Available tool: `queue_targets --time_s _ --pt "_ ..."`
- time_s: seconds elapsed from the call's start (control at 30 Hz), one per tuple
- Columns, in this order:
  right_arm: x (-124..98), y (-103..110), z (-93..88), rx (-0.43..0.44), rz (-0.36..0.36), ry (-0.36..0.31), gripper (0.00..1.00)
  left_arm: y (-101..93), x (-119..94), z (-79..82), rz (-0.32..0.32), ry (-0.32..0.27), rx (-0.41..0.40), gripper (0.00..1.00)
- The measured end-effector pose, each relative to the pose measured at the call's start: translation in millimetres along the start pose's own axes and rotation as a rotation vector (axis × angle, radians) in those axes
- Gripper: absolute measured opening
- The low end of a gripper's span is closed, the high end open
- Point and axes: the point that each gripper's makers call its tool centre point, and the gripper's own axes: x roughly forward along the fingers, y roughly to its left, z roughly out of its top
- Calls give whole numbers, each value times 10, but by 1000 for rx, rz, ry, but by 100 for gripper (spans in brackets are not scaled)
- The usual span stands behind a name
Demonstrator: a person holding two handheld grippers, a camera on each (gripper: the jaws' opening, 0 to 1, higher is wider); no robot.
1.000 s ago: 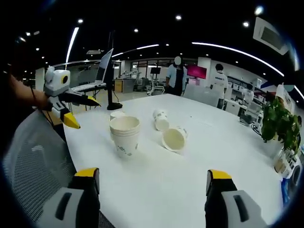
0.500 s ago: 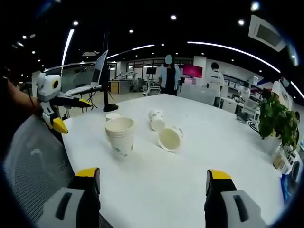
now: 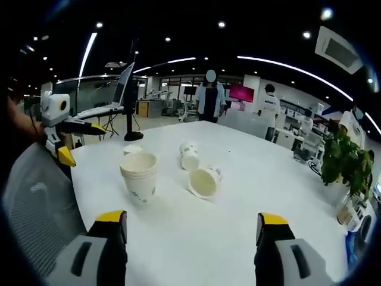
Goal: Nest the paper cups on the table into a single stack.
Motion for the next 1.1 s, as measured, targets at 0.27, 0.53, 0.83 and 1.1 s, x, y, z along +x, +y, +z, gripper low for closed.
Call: queue_targets --time_s 0.27,0.53,0.83,1.1 --pt "148 -97 202 -13 13 -25 88 29 -6 2 12 -5 -10 97" --pt "420 -192 383 -44 35 -45 86 25 -8 19 15 -8 -25 97" --pt "638 -266 518 -101 54 -42 79 12 1 -3 4 -8 -7 98" --pt "878 -382 534 -135 52 -16 70 -3 15 -2 -9 -18 -26 99"
